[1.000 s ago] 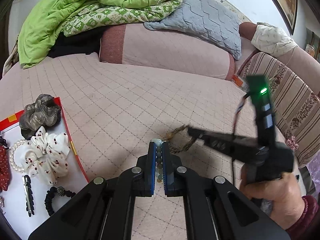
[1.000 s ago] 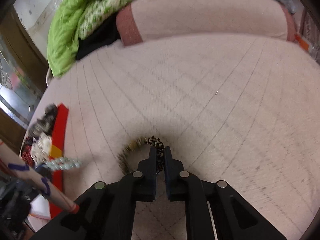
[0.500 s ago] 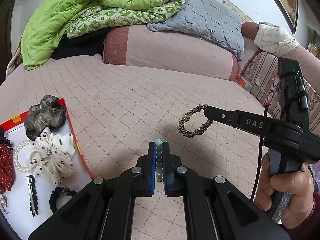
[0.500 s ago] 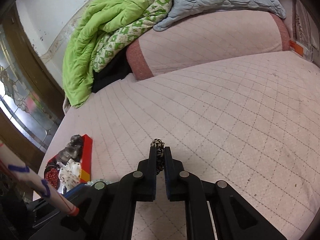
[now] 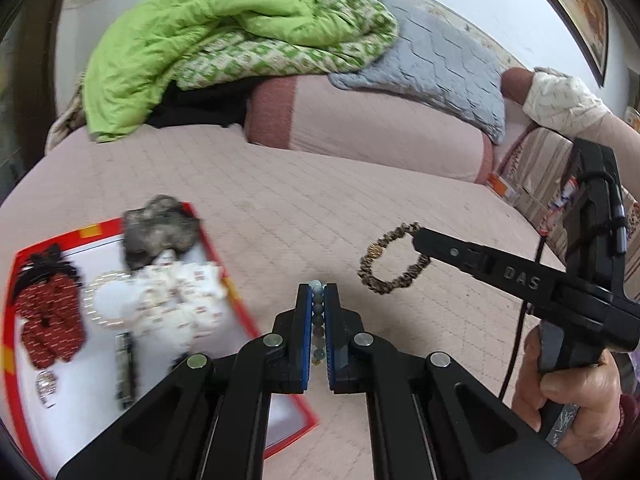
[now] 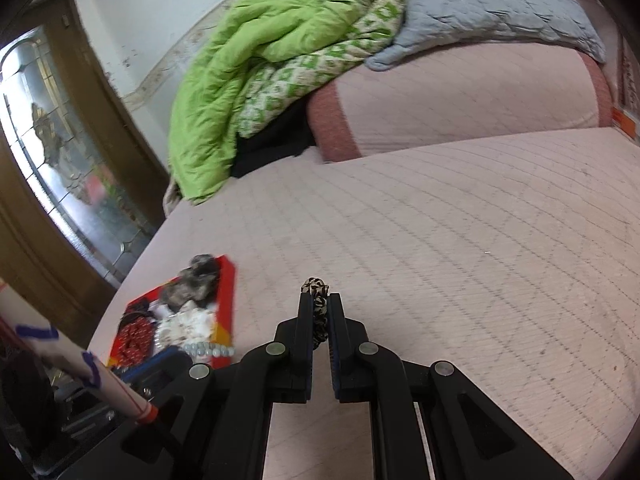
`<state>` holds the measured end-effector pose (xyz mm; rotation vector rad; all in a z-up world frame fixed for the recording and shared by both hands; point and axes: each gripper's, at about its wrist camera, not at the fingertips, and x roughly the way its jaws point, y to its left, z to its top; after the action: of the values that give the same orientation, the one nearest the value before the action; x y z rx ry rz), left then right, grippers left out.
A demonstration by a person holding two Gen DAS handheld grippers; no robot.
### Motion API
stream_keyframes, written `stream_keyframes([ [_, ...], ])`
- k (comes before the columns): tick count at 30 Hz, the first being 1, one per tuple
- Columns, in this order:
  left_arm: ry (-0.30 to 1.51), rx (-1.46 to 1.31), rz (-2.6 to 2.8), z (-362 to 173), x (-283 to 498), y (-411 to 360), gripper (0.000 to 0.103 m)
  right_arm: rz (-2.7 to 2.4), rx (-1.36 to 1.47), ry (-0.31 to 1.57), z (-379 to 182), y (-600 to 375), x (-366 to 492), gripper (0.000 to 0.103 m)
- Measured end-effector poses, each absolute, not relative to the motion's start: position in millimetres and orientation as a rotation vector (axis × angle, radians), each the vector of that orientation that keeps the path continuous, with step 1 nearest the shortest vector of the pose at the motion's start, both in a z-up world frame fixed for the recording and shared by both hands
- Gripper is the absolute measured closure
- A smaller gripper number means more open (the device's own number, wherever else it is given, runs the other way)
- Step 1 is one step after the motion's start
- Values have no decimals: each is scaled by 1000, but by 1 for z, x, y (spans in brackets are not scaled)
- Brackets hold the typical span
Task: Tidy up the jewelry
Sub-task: 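Carry the blue bead and leopard bracelets with both grippers over the box, then lower both grippers into the box and open them to release the bracelets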
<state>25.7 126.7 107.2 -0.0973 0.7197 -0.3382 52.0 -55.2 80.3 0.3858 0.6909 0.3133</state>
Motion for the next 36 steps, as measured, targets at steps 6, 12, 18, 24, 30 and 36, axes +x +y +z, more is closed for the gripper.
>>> stream_keyframes([
  [6, 718, -128, -231, 110, 1, 187, 98, 393, 378, 662, 93, -26, 35, 95],
  [12, 733, -198, -135, 103, -11, 241, 98, 487, 383, 680, 95, 9, 24, 95],
  [18, 758, -207, -86, 92, -19, 268, 98, 572, 329, 711, 90, 56, 14, 95],
  [24, 797, -178, -48, 80, -18, 275, 98, 636, 261, 756, 78, 98, 7, 95],
  [30, 823, -142, -32, 72, -12, 274, 98, 650, 226, 804, 63, 117, 9, 95],
  [36, 836, -111, -34, 69, -8, 270, 98, 638, 222, 844, 51, 120, 15, 95],
])
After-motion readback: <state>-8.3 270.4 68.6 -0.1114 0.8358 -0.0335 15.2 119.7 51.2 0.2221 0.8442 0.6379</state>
